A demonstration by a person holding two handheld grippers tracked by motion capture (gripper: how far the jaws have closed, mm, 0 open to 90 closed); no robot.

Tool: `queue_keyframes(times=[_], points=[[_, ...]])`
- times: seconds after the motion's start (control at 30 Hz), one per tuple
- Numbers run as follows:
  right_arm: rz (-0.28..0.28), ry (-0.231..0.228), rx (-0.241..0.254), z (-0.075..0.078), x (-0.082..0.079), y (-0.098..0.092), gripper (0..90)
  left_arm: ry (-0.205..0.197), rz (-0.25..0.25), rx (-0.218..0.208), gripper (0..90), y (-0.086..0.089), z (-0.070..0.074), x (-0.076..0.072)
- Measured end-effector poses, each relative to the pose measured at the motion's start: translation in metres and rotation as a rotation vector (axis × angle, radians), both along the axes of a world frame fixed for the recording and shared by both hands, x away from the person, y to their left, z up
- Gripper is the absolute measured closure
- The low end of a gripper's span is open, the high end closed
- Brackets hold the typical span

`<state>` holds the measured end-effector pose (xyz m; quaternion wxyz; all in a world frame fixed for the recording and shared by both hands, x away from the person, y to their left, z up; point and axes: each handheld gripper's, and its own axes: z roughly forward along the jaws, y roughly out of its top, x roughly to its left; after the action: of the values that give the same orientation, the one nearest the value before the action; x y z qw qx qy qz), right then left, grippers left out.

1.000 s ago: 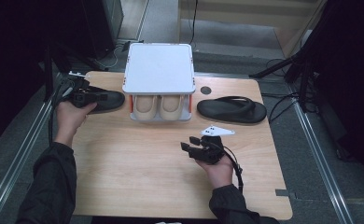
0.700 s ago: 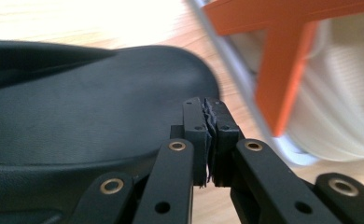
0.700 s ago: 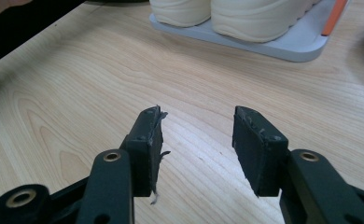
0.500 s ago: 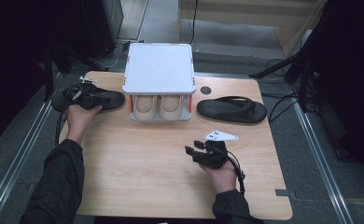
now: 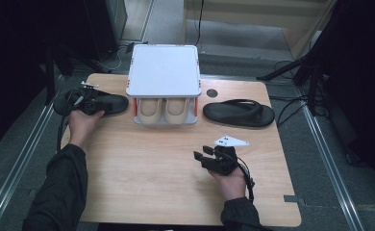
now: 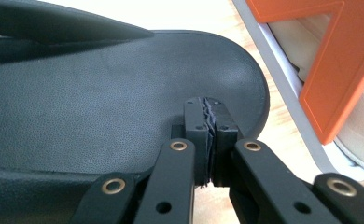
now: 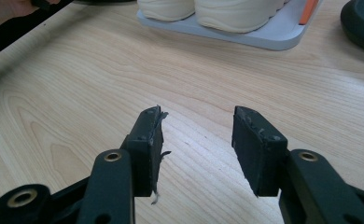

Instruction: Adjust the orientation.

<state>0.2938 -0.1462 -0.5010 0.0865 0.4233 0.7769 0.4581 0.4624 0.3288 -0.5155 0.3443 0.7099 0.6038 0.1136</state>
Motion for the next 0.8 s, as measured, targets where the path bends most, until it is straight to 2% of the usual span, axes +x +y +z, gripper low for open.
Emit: queue_keyframes(times=[0.23, 0.4, 0.57, 0.8], points=[[0.009, 0.002, -0.002, -0.001, 0.002, 0.003, 53.8, 0.014, -0.028, 0.026, 89.6, -0.003, 0.002, -0.010], [0.020, -0.003, -0.003, 0.000, 0.004, 0.005, 53.9, 0.027, -0.028, 0.012, 89.7, -0.003, 0.002, -0.019], [0.021, 0.003, -0.006, 0.000, 0.007, 0.007, 54.1, 0.026, -0.035, 0.018, 89.7, -0.003, 0.002, -0.030], [0.030, 0.004, 0.009, 0.000, 0.011, 0.009, 54.4, 0.037, -0.030, 0.007, 89.6, -0.001, 0.002, -0.046]])
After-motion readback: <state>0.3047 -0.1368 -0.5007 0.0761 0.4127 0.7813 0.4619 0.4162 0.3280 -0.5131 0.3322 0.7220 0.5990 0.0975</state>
